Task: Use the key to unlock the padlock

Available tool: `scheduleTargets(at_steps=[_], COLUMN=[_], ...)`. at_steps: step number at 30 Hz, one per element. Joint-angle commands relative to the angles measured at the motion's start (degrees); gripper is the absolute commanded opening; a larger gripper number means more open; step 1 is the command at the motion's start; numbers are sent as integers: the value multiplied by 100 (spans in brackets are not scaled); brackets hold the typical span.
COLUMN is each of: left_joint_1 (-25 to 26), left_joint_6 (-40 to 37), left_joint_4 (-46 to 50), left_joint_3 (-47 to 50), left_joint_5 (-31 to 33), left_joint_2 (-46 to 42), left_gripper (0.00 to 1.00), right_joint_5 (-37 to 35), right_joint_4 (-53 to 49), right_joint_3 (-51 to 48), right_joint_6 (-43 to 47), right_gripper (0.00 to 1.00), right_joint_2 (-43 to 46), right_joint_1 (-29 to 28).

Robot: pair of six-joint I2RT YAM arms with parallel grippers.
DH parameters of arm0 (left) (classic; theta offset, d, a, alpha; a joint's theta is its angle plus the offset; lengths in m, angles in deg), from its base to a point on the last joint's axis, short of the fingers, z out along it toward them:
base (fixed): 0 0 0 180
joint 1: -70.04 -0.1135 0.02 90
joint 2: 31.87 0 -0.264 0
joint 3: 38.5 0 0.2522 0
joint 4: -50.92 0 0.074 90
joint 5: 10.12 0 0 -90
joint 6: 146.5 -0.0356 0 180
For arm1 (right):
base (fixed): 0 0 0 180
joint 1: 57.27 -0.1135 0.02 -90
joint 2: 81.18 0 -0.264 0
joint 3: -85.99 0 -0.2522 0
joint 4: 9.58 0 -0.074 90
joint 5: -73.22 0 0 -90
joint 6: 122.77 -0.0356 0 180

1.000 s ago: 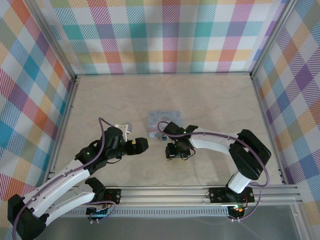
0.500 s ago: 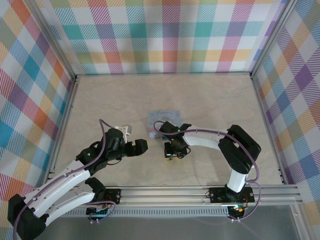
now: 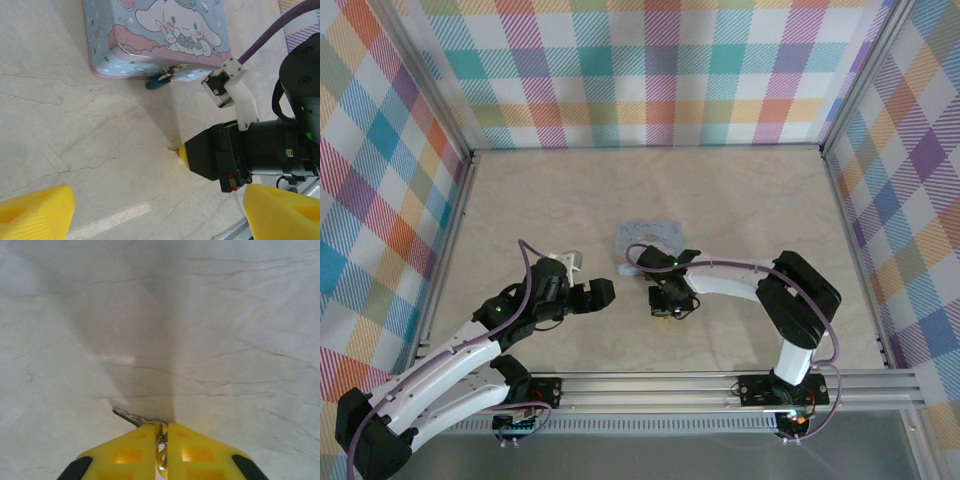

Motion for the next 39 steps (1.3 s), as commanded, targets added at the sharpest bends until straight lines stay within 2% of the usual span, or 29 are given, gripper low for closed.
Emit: scheduleTargets(at_steps=[1,6,17,26,31,39], left_joint_1=[2,4,-4,-22,-31,-27], left_joint_6=[76,83,116,320,708,1023], left_joint_4=[-71,-90,-420,-1567,-2369,-3027], left_joint_3=[78,61,-282,-876,-1280,-2091], left_joint_5=[72,96,88,-479,-965,-1436], left_joint_2=[-107,-94,190,923,1482,2372], left_gripper=[88,88,88,90,83,73], right_joint_5=[313,99,-499,-976,-1339,-1659], right_joint_4=[145,253,334,265,433,1028], right_joint_3=[-301,-352,-425,-248,-125,-181], right_joint_6=[-180,-161,359,837,1068,1405], right_gripper=[6,2,2,1,1,1], right_joint_2=[-276,107,1877,3288,3849,4363], right_joint_1=[-235,-234,177,493,491,493])
